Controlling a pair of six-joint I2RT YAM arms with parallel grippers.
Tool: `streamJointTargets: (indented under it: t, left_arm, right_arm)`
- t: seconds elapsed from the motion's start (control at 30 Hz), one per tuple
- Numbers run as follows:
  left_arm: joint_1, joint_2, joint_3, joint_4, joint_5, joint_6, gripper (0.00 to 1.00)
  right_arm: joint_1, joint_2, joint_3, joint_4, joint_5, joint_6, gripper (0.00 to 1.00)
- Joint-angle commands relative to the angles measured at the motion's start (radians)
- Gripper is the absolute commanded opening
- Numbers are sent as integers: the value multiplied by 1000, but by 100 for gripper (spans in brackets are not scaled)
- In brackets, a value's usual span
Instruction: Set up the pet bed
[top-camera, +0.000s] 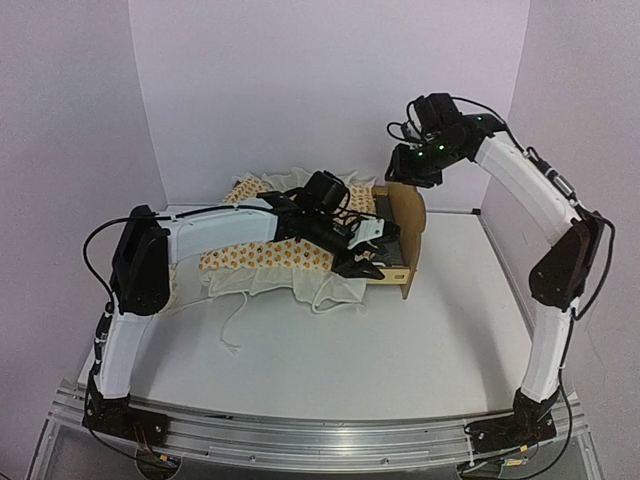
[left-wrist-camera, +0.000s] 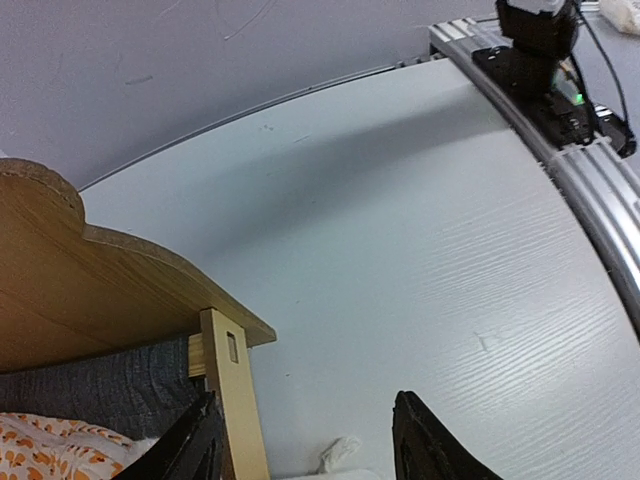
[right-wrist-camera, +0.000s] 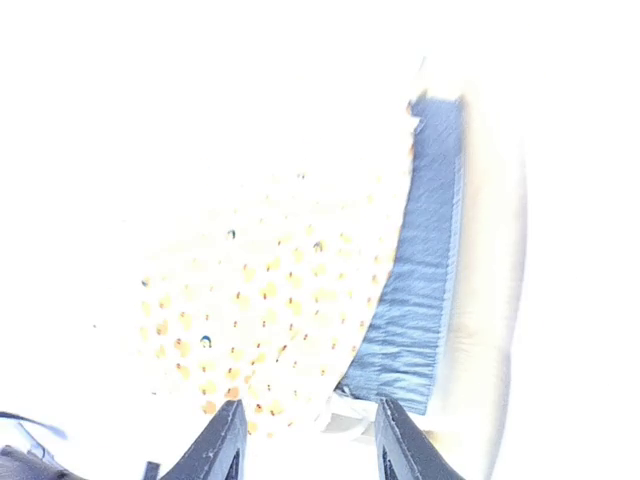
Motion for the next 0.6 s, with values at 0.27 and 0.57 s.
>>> streamJointTargets:
  t: [0.27, 0.57]
  left_arm:
    - [-37, 228, 220, 7, -382, -29, 44]
    - [-46, 344, 343, -83, -413, -52, 39]
  right_arm:
    - [-3, -348, -422, 137, 157, 52, 44]
    - [-2, -464, -614, 192, 163, 82, 44]
